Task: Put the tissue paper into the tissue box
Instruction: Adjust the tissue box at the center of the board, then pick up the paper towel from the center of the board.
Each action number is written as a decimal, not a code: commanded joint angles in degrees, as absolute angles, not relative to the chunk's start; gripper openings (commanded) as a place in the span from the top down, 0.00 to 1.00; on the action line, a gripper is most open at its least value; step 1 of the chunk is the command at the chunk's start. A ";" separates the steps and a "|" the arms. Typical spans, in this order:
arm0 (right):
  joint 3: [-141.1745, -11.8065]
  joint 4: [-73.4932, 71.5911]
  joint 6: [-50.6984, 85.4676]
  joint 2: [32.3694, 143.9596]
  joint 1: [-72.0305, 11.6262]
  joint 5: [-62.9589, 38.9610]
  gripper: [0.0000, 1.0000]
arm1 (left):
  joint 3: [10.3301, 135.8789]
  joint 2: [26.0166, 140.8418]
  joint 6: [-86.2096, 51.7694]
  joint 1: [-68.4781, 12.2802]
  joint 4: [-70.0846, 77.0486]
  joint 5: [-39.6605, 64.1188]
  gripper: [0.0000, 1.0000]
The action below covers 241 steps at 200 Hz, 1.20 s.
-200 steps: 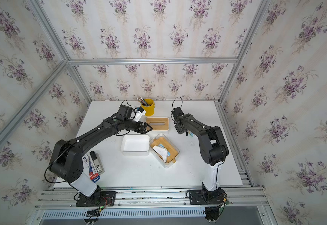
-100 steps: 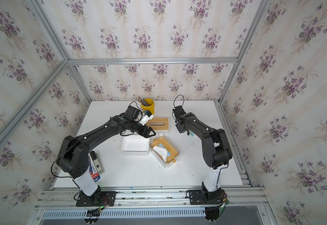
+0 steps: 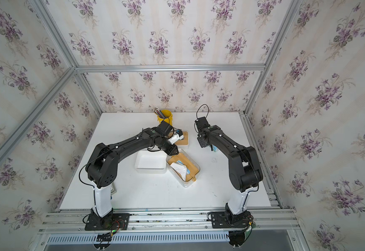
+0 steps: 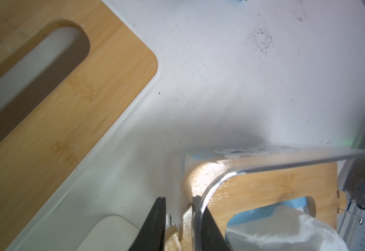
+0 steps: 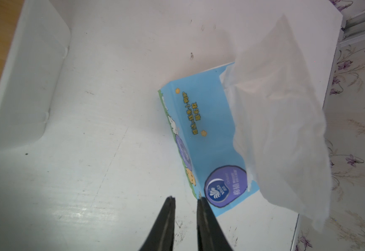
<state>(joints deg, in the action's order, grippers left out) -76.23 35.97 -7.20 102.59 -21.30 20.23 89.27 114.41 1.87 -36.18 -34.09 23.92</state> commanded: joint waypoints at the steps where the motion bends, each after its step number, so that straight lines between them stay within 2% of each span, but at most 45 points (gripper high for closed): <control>1: -76.11 36.31 -5.69 101.91 -20.94 20.17 0.76 | 89.82 114.78 0.70 -36.64 -32.20 22.50 0.79; 52: -75.88 36.06 -4.49 100.99 -18.76 18.56 0.74 | 93.17 118.69 -6.24 -36.88 -28.89 21.15 0.91; 113: -77.50 34.54 -4.92 104.67 -18.37 16.82 0.61 | 98.21 121.37 -8.89 -37.18 -32.24 16.53 1.00; 149: -79.06 34.79 -4.83 107.77 -18.54 20.10 0.54 | 95.61 117.93 -8.21 -36.86 -34.70 10.22 1.00; 187: -79.58 34.47 -5.19 110.40 -19.03 24.94 0.50 | 93.28 116.30 -8.07 -36.08 -34.79 9.56 1.00; 223: -79.80 34.11 -5.54 113.67 -19.29 27.12 0.50 | 93.09 116.98 -8.28 -35.77 -34.30 11.67 1.00; 241: -79.18 33.80 -5.54 114.78 -19.43 28.24 0.54 | 92.69 116.82 -8.35 -35.64 -34.10 12.46 1.00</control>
<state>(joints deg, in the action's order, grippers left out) -79.64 34.02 -5.45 113.47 -19.27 25.98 93.25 116.77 -7.70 -35.83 -33.58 10.46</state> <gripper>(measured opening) 0.486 0.082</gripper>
